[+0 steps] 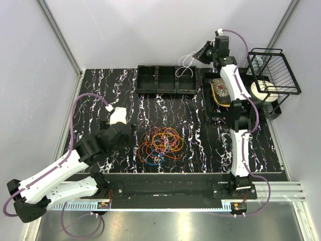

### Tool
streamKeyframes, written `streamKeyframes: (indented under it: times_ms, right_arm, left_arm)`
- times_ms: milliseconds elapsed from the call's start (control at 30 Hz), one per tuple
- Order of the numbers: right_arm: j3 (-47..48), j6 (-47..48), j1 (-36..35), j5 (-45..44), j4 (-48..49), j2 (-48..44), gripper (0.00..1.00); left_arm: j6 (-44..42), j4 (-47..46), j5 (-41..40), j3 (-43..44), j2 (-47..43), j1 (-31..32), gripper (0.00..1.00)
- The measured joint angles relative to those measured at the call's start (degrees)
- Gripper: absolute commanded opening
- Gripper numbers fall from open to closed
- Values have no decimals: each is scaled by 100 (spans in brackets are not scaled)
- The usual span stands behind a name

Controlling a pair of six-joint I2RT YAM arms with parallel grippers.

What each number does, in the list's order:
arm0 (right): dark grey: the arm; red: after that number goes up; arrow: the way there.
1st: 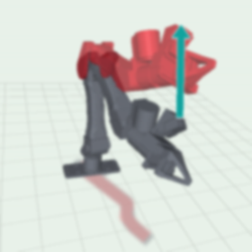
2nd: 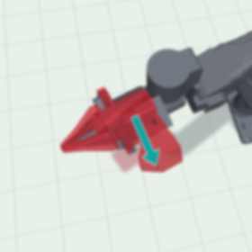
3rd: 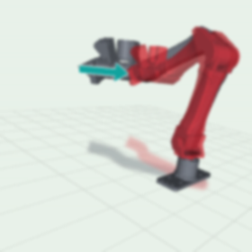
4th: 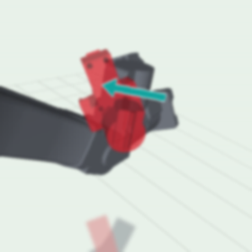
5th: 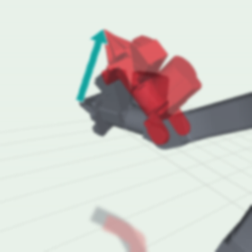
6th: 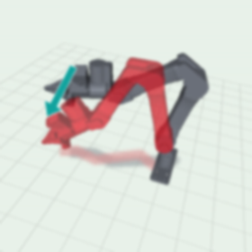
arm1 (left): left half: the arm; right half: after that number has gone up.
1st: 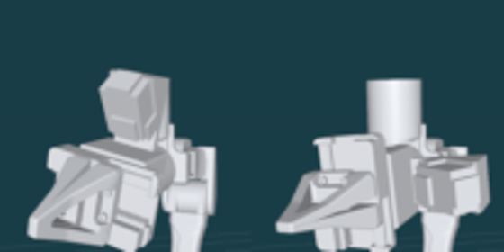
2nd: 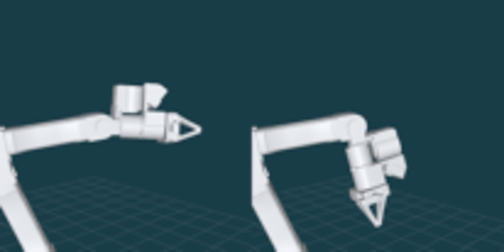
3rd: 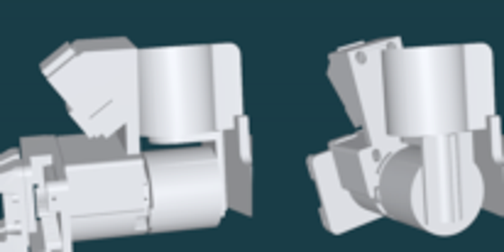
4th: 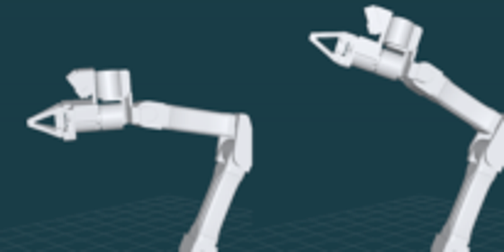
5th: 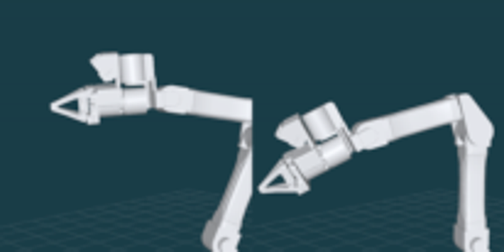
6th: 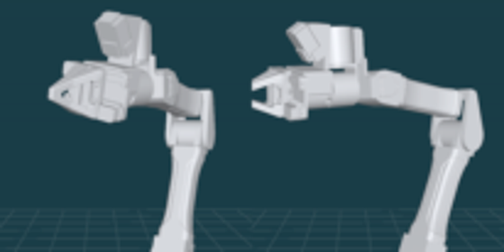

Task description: Untangle the cables

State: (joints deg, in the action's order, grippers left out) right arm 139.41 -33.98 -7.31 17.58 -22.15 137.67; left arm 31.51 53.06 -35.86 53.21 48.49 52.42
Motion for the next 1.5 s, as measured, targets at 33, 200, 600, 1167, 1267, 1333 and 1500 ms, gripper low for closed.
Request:
streamKeyframes:
  times_ms: [33, 200, 600, 1167, 1267, 1333, 1500]
  right_arm:
    - [-4, 31, 2, -4, -39, 63, 0]
    - [-341, 245, 2, -118, -186, 118, 0]
    - [-367, 1069, 9, -1067, -575, 118, 0]
    - [-109, 1545, 13, -1132, -640, 116, 0]
    - [-109, 1464, 13, -868, -610, 116, 50]
    - [-85, 1384, 13, -658, -595, 118, 93]
    - [122, 1316, 13, -544, -625, 177, 100]
  left_arm:
    - [0, 2, -2, 0, 0, 0, 99]
    - [0, 0, -7, 0, 2, 0, 99]
    - [2, 2, -24, -2, 63, 0, 99]
    - [4, 4, -63, -2, 199, 0, 99]
    - [4, 4, -63, -2, 227, 0, 99]
    - [4, 7, -63, -2, 238, 0, 99]
    - [4, 4, -66, -2, 238, 0, 99]
